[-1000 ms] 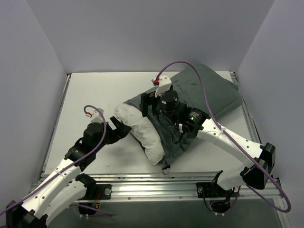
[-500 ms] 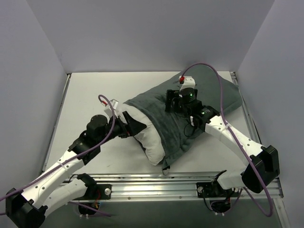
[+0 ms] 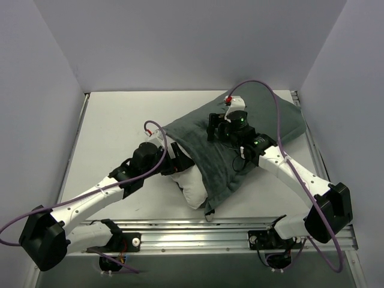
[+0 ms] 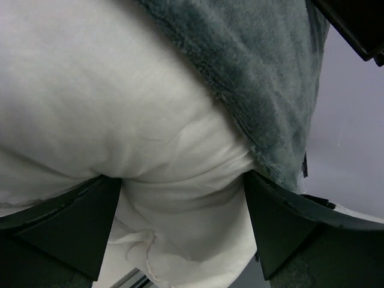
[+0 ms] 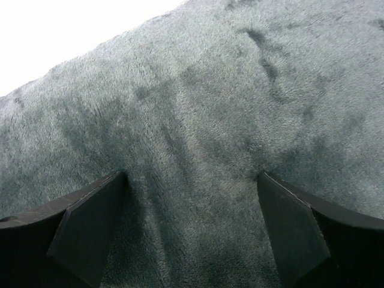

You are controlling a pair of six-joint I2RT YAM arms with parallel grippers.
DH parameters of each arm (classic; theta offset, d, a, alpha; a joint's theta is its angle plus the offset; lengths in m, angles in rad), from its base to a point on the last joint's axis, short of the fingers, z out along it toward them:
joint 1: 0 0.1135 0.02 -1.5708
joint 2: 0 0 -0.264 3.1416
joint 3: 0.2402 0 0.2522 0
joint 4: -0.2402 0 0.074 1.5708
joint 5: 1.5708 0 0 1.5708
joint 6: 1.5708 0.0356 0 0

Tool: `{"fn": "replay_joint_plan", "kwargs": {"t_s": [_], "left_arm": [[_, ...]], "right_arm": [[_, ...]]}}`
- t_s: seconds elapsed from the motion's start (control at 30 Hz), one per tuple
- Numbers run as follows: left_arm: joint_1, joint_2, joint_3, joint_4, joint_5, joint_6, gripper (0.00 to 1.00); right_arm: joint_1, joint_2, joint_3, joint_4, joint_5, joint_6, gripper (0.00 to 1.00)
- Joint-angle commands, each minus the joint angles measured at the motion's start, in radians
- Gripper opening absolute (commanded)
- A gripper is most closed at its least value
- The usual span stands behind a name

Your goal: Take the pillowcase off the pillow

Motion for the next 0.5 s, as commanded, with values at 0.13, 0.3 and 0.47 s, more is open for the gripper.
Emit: {"fn": "replay_joint_plan", "kwargs": {"t_s": [0.13,0.3,0.47], "left_arm": [[-0.017,0.043,0.017,0.113,-0.035,0.023,0.53],[-0.017,0.019,0.022,0.131,-0.069,0.066,0.04],[-0.012,-0.013,0.063,0.076,-0.144,0.122,0.02]], "right_arm": [[0.019,0.012,0.015,-0.028,-0.132,-0.034,0.85],[0.114,-0.025,0.067,-0.068,-0.104,-0.068,0.85],[0.224,-0.042,0.098,-0.12,-0.04,-0.085,0.86]]}}
